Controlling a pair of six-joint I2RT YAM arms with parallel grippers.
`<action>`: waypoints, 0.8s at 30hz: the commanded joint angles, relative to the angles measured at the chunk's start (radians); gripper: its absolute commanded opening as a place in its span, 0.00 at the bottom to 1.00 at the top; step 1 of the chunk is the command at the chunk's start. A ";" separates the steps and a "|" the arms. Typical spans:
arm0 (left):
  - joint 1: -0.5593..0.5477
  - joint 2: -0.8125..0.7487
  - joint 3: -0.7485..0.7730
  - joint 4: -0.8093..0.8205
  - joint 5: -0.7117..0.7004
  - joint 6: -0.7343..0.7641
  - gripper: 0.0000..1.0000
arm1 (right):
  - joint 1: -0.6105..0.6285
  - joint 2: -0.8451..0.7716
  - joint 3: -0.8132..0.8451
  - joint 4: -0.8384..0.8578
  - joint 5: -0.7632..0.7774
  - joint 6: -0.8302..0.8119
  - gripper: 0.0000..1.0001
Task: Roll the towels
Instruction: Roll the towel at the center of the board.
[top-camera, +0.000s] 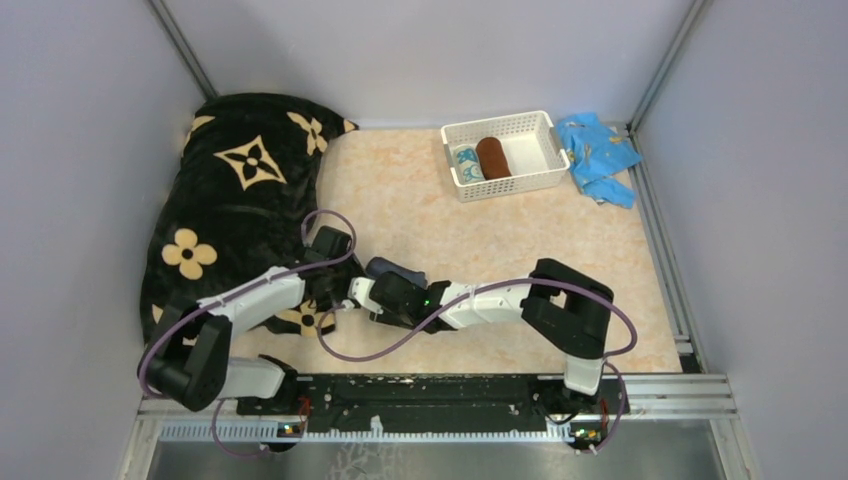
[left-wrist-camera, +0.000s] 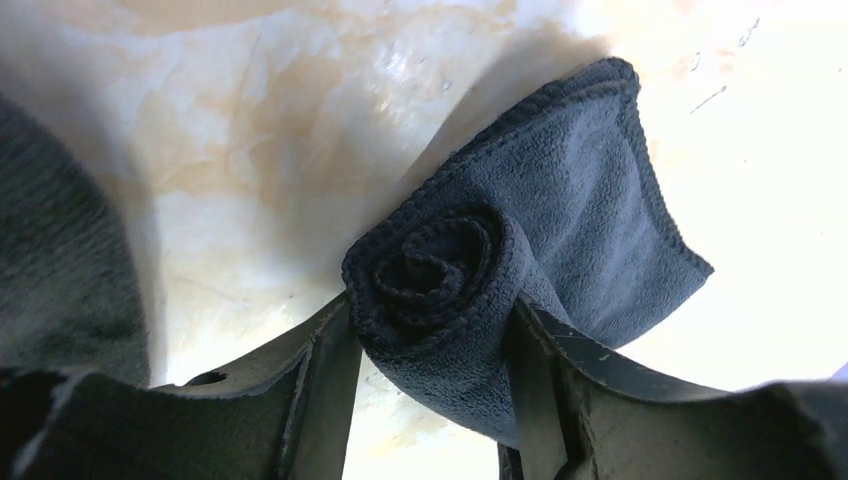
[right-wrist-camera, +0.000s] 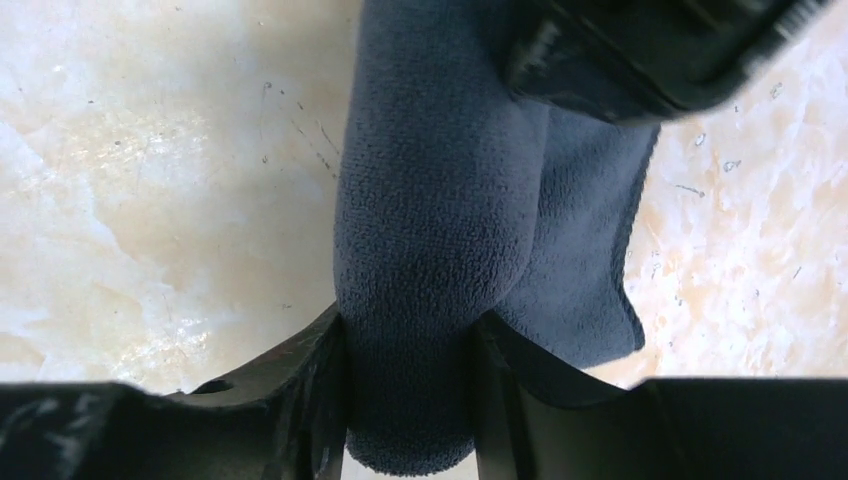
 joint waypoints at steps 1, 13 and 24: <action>0.011 0.113 0.040 -0.029 -0.017 0.117 0.60 | -0.001 0.047 0.017 -0.143 -0.156 0.070 0.37; 0.029 0.011 0.120 -0.047 0.026 0.148 0.78 | -0.226 -0.041 -0.024 -0.128 -0.671 0.333 0.24; 0.057 -0.278 -0.047 0.001 0.087 0.074 0.82 | -0.466 0.145 -0.003 -0.036 -1.185 0.519 0.24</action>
